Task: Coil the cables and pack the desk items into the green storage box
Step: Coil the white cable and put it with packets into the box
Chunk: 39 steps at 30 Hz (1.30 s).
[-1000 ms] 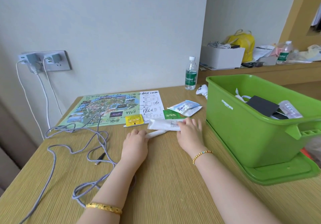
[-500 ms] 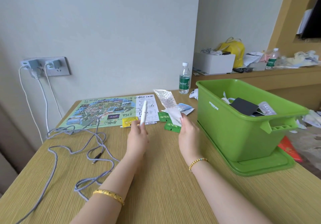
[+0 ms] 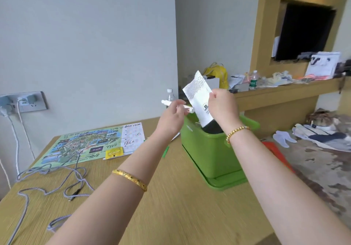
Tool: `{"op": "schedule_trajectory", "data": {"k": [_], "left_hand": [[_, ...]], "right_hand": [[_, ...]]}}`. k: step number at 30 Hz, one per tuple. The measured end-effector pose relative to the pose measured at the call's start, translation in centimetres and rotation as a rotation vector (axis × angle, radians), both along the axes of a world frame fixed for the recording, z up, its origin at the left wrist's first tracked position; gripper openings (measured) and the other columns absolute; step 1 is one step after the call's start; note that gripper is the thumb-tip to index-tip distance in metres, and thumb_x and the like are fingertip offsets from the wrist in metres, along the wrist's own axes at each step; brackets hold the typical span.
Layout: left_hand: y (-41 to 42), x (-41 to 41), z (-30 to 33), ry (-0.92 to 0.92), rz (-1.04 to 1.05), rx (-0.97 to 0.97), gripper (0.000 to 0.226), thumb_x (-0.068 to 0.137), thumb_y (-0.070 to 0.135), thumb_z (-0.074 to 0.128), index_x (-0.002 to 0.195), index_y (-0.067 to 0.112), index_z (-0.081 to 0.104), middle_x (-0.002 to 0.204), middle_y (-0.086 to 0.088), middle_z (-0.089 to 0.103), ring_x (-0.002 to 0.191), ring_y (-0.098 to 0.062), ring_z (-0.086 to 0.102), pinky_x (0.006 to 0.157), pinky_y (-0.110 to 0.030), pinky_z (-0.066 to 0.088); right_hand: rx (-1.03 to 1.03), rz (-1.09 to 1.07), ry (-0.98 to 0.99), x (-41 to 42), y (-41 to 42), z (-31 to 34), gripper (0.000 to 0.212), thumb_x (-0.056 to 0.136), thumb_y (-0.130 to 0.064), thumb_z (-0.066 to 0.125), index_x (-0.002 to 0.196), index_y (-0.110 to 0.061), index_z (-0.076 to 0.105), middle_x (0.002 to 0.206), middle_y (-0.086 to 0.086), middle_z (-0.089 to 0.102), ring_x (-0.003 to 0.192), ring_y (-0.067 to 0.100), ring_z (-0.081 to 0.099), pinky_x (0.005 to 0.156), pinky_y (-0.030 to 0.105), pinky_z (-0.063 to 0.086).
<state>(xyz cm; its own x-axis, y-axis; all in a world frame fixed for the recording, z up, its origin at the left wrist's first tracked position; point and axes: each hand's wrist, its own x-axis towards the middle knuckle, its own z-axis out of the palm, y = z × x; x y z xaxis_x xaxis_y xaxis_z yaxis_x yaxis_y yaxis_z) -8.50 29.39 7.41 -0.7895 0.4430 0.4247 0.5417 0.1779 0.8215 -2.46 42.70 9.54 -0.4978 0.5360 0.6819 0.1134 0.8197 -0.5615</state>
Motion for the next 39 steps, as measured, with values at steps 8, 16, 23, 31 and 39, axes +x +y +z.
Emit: {"op": "schedule_trajectory", "data": {"k": [8,16,23,31,39], "left_hand": [[7.0,-0.3,0.7,0.099,0.059,-0.523,0.029,0.096,0.021,0.029,0.115,0.025,0.052,0.105,-0.013,0.063,0.093,-0.033,0.057,0.100,-0.046,0.041],[8.7,-2.2,-0.2,0.292,0.143,-0.992,0.036,0.092,0.022,0.034,0.120,0.020,0.057,0.135,-0.012,0.044,0.131,-0.033,0.029,0.112,-0.056,0.015],[9.1,-2.5,0.0,0.198,0.137,-1.178,0.039,0.094,0.020,0.030,0.125,0.012,0.052,0.137,-0.010,0.048,0.134,-0.032,0.030,0.113,-0.060,-0.001],[6.5,-3.2,-0.3,0.297,0.170,-0.557,0.033,0.093,0.020,0.035,0.104,0.025,0.066,0.111,-0.007,0.064,0.113,-0.029,0.050,0.112,-0.049,0.019],[1.5,-4.8,-3.0,0.321,0.243,-0.568,0.032,0.093,0.021,0.039,0.113,0.023,0.063,0.119,-0.008,0.059,0.113,-0.031,0.049,0.105,-0.044,0.029]], "right_hand": [[-0.146,-0.093,-0.297,0.6,6.9,-1.1,0.032,0.081,0.005,0.041,0.056,-0.012,0.029,0.057,0.004,0.031,0.054,0.023,0.033,0.044,0.028,0.018],[0.004,0.040,-0.561,0.1,8.3,-1.6,0.028,0.085,0.002,0.042,0.080,-0.005,0.068,0.099,0.020,0.064,0.094,0.034,0.059,0.073,0.038,0.050],[0.151,0.159,-1.114,-0.7,6.4,-1.1,0.043,0.093,-0.042,0.048,0.064,-0.011,0.043,0.068,0.002,0.045,0.059,0.020,0.041,0.057,0.032,0.029],[0.131,0.037,-0.800,-1.8,5.6,-0.9,0.051,0.085,0.007,0.038,0.122,-0.021,0.060,0.131,0.003,0.055,0.122,0.027,0.048,0.103,0.038,0.034],[0.167,-0.100,-1.037,-2.2,2.9,-1.3,0.010,0.088,-0.007,0.048,0.079,-0.006,0.052,0.074,0.008,0.051,0.078,0.027,0.051,0.075,0.031,0.042]]}}
